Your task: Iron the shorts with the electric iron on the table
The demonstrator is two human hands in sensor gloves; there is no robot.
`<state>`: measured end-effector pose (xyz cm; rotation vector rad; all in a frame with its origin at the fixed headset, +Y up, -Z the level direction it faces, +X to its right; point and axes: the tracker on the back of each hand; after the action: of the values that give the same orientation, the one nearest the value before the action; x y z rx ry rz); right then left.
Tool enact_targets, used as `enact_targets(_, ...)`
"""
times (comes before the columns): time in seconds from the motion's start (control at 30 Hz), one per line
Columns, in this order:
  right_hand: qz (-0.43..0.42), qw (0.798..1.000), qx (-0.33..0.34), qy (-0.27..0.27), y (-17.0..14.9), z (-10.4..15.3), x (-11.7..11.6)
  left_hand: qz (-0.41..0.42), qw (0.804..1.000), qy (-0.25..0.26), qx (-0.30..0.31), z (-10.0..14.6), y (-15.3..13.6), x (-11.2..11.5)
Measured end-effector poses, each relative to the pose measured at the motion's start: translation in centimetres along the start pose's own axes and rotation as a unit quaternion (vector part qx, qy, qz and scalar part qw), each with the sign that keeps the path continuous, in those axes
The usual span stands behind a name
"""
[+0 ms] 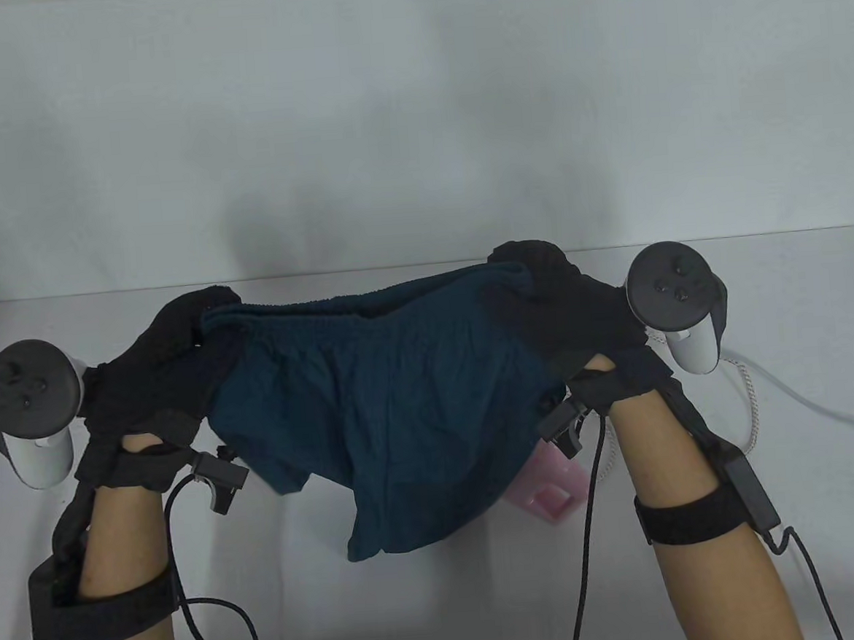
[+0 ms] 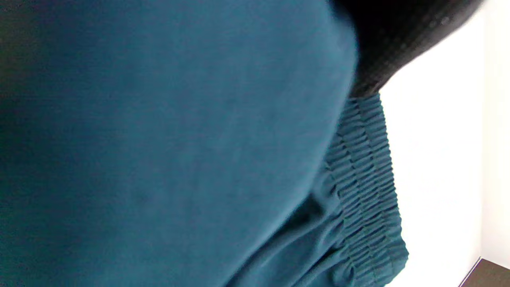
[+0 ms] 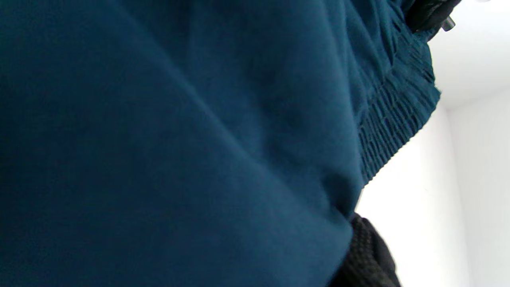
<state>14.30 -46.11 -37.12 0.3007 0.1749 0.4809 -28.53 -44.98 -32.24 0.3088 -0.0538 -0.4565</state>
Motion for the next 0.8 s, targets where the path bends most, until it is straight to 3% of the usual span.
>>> enact_targets(0.17, 0.058, 0.998, -0.028, 0.000, 0.0, -2.1, 0.3, -0.088, 0.995, -0.019, -0.039, -2.3, -0.1, -0.7)
enact_targets(0.33, 0.122, 0.990, -0.075, 0.011, -1.8, -6.0, -0.9, -0.206, 0.974, -0.004, -0.095, -6.6, -2.1, 0.4)
enact_targets(0.5, 0.150, 0.982, -0.103, -0.047, -1.8, -10.5, -1.6, -0.290, 0.945, 0.080, -0.125, -11.9, -3.8, 1.4)
enact_targets(0.63, 0.110, 0.983, -0.082, -0.124, 0.1, -12.2, -0.3, -0.267, 0.945, 0.169, -0.088, -14.2, -2.5, 0.6)
enact_targets(0.73, 0.053, 0.985, -0.031, -0.163, 1.6, -11.4, 0.2, -0.201, 0.951, 0.232, -0.032, -13.6, -1.1, -0.8)
enact_targets(0.8, 0.065, 0.982, 0.008, -0.176, 1.9, -10.2, -0.2, -0.185, 0.951, 0.247, 0.000, -12.5, -1.0, -1.6)
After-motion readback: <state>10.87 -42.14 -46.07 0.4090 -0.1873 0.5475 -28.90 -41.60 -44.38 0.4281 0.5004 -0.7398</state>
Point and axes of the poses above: the tracker on the back of each hand, its own y axis roughly to the thumb side, its own z axis roughly from the fingertips to the wrist, x = y × z, and after that the axes turned 11 degrees about -x, right-handed
